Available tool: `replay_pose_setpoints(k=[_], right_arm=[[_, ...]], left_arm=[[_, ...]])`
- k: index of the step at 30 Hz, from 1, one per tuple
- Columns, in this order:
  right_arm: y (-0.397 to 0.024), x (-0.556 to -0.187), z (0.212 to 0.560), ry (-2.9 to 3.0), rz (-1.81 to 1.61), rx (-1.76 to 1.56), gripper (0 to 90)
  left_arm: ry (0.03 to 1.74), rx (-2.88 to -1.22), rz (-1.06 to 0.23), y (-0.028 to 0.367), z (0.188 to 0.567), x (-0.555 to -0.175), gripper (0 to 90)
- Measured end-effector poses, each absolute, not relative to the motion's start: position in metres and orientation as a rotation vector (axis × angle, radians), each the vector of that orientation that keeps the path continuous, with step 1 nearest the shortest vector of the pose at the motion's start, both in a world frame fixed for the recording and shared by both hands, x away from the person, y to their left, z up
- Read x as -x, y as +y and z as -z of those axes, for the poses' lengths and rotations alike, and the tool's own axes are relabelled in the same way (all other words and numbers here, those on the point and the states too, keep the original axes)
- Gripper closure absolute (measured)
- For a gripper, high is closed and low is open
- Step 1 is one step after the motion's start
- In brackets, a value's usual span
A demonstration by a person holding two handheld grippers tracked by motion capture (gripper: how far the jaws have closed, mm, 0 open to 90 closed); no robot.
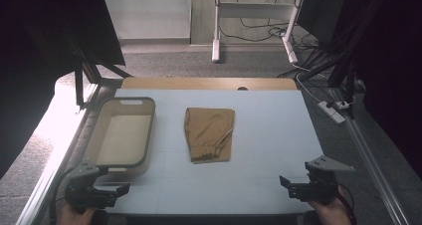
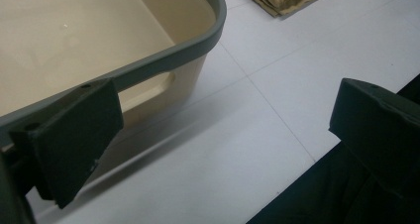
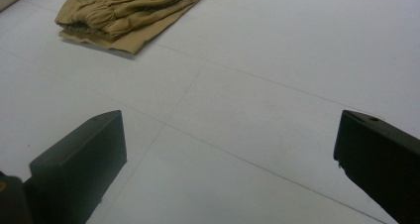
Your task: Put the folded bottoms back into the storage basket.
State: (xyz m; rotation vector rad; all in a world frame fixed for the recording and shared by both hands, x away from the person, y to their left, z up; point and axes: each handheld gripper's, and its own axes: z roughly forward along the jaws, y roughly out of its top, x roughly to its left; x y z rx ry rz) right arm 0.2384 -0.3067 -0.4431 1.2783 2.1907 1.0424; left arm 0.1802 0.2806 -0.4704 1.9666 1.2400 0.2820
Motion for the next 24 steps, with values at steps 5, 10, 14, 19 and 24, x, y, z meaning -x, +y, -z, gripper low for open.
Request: replay_pose_setpoints(k=[5, 10, 14, 19, 24], right_arm=[[-0.3021, -0.2401, 0.4438, 2.236, -1.021, -1.24, 0.4], [-0.2993, -0.2401, 0.4444, 2.261, -1.007, -1.207, 0.4], [-0.2989, -0.2407, 0.4448, 2.276, -1.011, -1.197, 0.4], [-0.299, -0.2412, 0.4451, 2.276, -1.003, -1.207, 0.4], [-0.2986, -0.2411, 0.4453, 2.282, -0.997, -1.204, 0.4]], left_arm=[[1.242, -1.949, -0.28, 0.2832, 0.4702, -0.1779, 0.0], [1.237, -1.941, -0.275, 0.2838, 0.4702, -0.1777, 0.0], [1.232, -1.933, -0.273, 0.2841, 0.4701, -0.1777, 0.0], [1.23, -1.925, -0.269, 0.2846, 0.4702, -0.178, 0.0], [1.223, -1.926, -0.274, 0.2846, 0.4694, -0.1776, 0.0]])
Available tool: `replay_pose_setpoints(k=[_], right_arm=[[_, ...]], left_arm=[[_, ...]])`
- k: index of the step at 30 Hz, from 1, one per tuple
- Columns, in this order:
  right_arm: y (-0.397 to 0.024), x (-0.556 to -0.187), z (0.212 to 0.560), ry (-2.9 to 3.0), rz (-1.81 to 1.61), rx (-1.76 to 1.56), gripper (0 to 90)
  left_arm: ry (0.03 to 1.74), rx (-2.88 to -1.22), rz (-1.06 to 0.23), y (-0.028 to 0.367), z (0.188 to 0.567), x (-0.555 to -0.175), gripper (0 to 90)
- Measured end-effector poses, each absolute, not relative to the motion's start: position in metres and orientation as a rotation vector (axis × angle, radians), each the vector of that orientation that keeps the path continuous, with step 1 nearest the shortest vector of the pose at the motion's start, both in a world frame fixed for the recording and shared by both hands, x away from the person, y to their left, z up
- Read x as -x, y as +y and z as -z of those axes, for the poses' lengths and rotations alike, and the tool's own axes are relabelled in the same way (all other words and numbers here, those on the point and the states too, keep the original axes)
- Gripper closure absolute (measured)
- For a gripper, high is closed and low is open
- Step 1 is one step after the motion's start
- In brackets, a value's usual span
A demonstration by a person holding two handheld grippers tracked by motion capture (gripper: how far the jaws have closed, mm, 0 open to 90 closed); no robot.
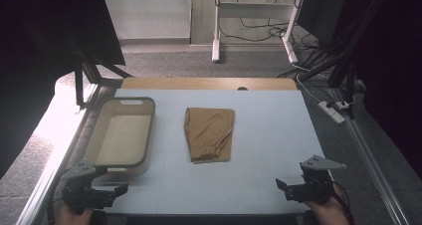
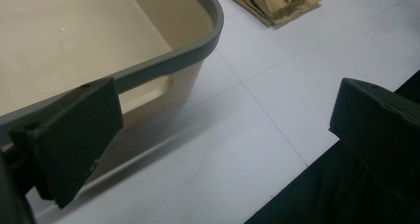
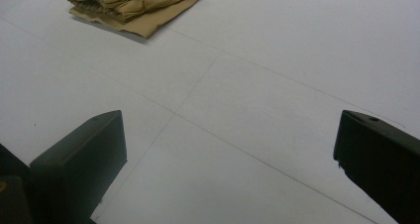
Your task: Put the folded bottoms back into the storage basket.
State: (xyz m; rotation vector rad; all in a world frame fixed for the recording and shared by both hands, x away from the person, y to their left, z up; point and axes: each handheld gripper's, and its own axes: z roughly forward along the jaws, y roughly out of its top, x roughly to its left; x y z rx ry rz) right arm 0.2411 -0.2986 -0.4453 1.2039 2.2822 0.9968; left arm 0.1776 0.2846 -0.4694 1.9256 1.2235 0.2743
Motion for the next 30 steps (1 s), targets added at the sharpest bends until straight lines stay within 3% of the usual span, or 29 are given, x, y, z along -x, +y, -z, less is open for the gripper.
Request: replay_pose_setpoints(k=[30], right_arm=[[-0.2969, -0.2406, 0.4455, 2.315, -1.003, -1.173, 0.5]], left_arm=[[1.086, -1.927, -0.317, 0.2761, 0.4632, -0.1732, 0.0]])
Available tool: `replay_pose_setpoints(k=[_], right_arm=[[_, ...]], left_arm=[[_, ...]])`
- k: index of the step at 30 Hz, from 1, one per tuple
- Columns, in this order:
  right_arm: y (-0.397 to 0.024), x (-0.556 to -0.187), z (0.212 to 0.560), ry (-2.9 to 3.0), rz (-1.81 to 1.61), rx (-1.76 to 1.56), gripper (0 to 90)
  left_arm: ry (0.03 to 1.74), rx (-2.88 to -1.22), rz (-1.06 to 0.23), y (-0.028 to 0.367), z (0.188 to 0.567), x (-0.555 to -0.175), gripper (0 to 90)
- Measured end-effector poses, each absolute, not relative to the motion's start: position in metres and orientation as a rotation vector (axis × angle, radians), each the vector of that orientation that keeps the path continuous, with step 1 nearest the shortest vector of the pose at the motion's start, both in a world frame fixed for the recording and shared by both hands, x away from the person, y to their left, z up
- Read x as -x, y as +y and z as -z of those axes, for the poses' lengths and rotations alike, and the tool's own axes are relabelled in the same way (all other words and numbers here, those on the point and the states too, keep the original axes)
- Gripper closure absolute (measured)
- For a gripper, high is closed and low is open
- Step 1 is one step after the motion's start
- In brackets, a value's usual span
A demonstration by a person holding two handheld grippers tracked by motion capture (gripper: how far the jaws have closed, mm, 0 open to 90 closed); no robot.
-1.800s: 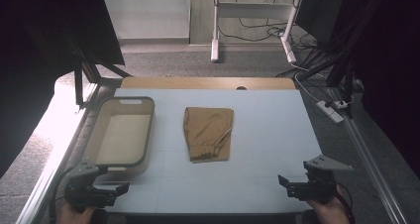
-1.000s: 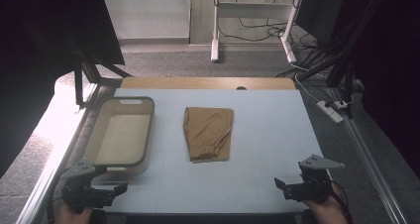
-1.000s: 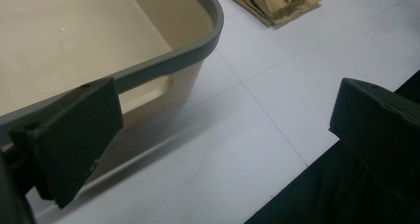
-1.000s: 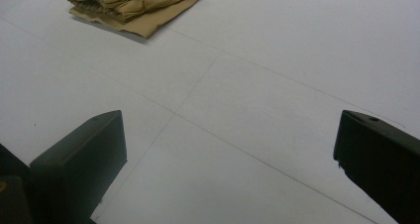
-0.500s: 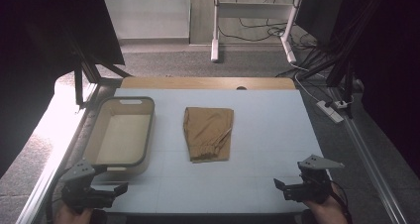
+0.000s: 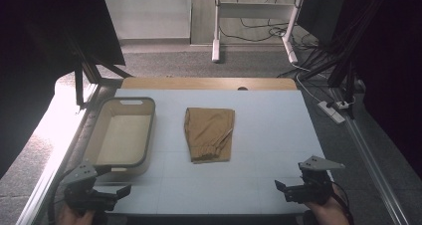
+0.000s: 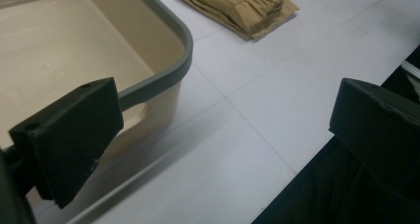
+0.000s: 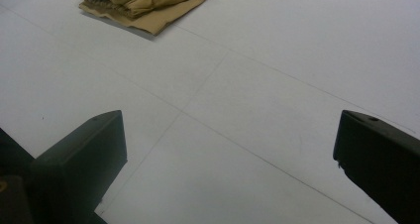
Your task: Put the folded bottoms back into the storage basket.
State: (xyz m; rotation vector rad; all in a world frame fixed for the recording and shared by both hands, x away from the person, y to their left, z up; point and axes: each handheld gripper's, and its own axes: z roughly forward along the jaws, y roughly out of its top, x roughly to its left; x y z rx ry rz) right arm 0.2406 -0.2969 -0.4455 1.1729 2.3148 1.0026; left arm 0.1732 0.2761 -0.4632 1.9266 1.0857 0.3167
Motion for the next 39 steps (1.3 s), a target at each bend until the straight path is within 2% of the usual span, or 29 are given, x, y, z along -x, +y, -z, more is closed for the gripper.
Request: replay_pose_setpoints(k=[19, 28, 39], right_arm=[[-0.295, -0.24, 0.446, 2.335, -0.988, -1.148, 0.7], [-0.294, -0.24, 0.446, 2.338, -0.982, -1.134, 0.7], [-0.292, -0.239, 0.446, 2.344, -0.967, -1.119, 0.7]], left_arm=[[0.936, -1.968, -0.267, 0.258, 0.46, -0.179, 0.0], [0.91, -1.953, -0.285, 0.253, 0.46, -0.181, 0.0], [0.875, -2.014, -0.239, 0.238, 0.461, -0.188, 0.0]])
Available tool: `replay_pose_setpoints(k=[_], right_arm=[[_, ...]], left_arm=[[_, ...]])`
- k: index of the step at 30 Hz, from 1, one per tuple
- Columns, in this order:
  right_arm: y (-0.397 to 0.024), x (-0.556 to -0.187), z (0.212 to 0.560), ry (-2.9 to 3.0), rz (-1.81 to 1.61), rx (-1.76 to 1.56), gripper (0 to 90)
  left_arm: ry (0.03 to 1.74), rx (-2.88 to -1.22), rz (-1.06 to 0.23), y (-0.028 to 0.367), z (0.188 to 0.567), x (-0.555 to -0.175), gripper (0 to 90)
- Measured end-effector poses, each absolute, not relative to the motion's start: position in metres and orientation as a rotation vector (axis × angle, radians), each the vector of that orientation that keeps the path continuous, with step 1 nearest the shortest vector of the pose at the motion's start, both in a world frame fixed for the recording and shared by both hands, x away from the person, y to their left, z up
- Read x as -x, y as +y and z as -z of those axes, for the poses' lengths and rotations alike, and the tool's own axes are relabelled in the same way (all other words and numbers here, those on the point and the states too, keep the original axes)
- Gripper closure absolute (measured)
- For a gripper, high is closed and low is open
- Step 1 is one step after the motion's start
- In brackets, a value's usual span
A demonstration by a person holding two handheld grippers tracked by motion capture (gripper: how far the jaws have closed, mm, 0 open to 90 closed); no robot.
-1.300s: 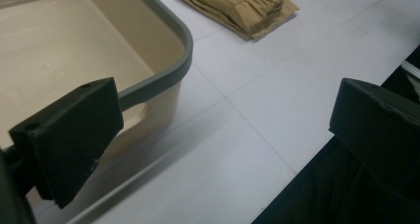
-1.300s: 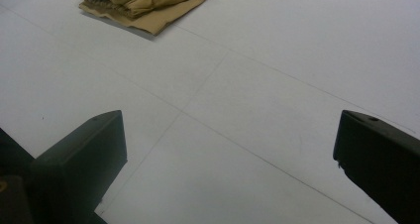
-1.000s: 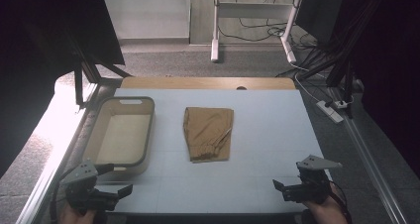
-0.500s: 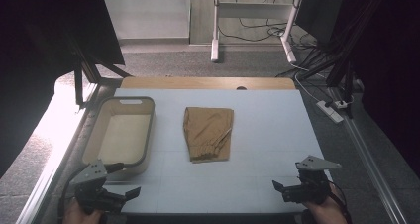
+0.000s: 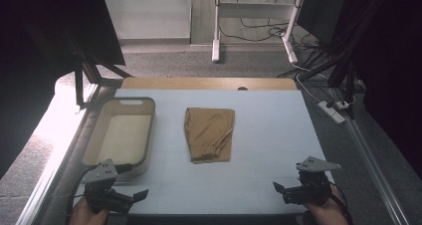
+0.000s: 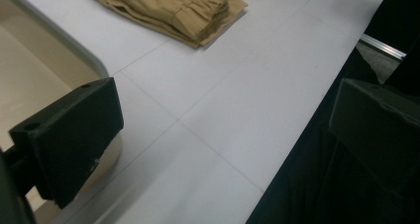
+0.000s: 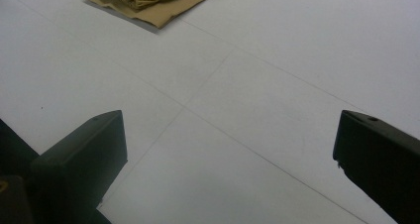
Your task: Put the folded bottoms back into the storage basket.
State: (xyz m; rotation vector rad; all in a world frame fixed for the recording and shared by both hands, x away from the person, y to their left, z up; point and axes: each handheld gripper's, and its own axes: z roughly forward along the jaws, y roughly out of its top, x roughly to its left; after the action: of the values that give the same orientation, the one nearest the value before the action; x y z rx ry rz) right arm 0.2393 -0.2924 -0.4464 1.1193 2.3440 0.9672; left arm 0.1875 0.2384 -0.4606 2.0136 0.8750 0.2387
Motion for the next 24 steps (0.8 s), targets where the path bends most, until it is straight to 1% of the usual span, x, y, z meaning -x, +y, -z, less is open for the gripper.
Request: replay_pose_setpoints(k=[5, 12, 19, 24], right_arm=[[-0.292, -0.239, 0.447, 2.347, -0.962, -1.113, 0.7], [-0.292, -0.239, 0.447, 2.348, -0.962, -1.113, 0.7], [-0.292, -0.24, 0.447, 2.348, -0.961, -1.114, 0.7], [-0.292, -0.24, 0.447, 2.345, -0.963, -1.115, 0.7]], left_arm=[[0.859, -2.004, -0.215, 0.235, 0.461, -0.192, 0.0], [0.838, -2.028, -0.23, 0.229, 0.46, -0.197, 0.0], [0.832, -2.004, -0.23, 0.227, 0.457, -0.202, 0.0], [0.824, -2.023, -0.19, 0.223, 0.457, -0.208, 0.0]])
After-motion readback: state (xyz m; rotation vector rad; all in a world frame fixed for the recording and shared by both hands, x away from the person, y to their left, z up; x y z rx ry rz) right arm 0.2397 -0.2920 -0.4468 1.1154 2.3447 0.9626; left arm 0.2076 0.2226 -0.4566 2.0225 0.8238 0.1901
